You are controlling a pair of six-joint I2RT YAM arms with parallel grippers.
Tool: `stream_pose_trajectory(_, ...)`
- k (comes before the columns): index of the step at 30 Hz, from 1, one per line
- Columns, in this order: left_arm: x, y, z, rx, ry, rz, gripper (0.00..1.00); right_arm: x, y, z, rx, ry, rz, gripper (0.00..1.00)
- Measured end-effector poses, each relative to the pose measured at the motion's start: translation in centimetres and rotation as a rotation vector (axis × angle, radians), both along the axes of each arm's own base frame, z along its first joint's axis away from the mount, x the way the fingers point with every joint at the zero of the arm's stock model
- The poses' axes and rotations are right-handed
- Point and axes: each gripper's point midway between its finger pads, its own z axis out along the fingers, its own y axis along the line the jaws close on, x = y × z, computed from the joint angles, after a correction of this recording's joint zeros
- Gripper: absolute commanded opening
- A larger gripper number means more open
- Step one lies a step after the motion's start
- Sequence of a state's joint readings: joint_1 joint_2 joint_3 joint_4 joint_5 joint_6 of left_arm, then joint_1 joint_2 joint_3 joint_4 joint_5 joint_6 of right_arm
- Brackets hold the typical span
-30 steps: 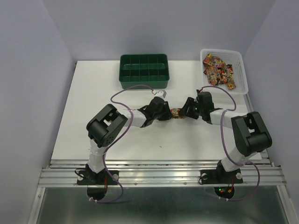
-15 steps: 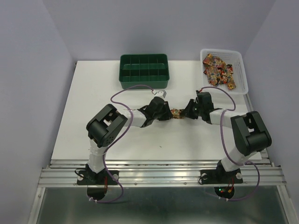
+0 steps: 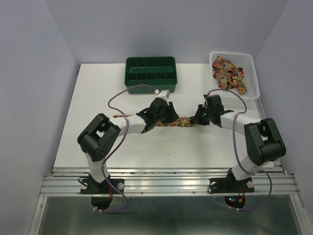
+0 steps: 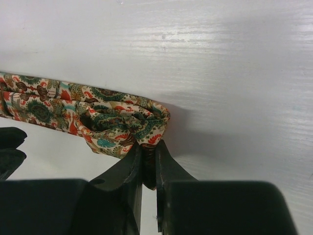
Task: Roll the ties
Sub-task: Roll the tie
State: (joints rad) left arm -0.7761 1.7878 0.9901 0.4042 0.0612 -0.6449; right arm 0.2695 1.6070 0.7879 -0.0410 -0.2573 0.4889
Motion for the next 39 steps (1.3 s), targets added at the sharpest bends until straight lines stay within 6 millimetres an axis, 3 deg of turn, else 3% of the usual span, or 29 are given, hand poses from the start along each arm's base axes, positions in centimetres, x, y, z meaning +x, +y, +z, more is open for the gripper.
stream_pose_trajectory(7, -0.2, -0.8, -0.5, -0.014, 0.018, -0.061, 0.38, -0.3, -0.2, 0.4, -0.043, 0.015, 0.018, 0.01)
stream_pose_trajectory(21, -0.5, -3.3, -3.7, -0.003, 0.074, -0.149, 0.39, -0.6, -0.3, 0.3, -0.073, 0.028, 0.028, 0.01)
stream_pose_trajectory(27, 0.4, -3.8, -4.0, 0.009, 0.071, -0.134, 0.27, -0.6, -0.3, 0.4, -0.075, 0.03, 0.029, 0.03)
stream_pose_trajectory(39, 0.3, -4.5, -4.8, 0.033, 0.068, -0.124, 0.22, -1.2, 1.2, 3.7, 0.012, -0.026, 0.086, 0.07)
